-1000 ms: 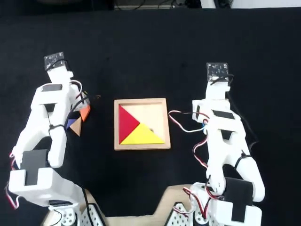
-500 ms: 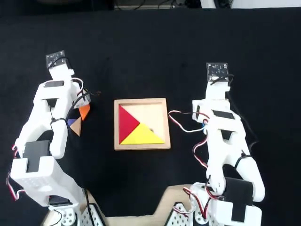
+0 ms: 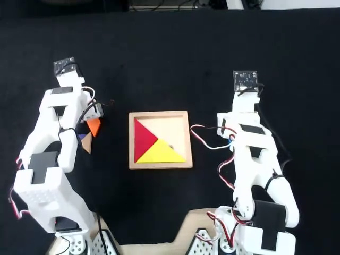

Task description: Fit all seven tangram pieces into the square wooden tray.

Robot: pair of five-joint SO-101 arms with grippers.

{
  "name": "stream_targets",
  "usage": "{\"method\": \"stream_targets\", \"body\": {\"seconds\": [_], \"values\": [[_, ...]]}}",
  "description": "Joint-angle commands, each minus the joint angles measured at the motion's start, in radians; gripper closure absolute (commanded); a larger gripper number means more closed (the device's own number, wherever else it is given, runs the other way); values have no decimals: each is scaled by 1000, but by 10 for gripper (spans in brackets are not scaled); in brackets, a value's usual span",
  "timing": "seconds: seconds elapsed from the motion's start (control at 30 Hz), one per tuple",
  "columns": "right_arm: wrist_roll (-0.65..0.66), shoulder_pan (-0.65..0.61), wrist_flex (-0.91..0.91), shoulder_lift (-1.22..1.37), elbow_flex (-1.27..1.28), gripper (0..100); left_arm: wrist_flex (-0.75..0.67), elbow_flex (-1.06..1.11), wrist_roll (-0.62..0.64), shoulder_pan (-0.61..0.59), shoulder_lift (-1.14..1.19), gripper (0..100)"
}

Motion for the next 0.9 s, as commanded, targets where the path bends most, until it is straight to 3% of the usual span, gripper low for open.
{"method": "stream_targets", "body": {"seconds": [0.0,0.37,0.87], "values": [[9,-15,-12,-7,-10,851,5,-47,29,8,-150,802],[9,-15,-12,-7,-10,851,21,131,299,-15,-267,802],[9,-15,-12,-7,-5,851,-117,176,308,-4,-184,802]]}}
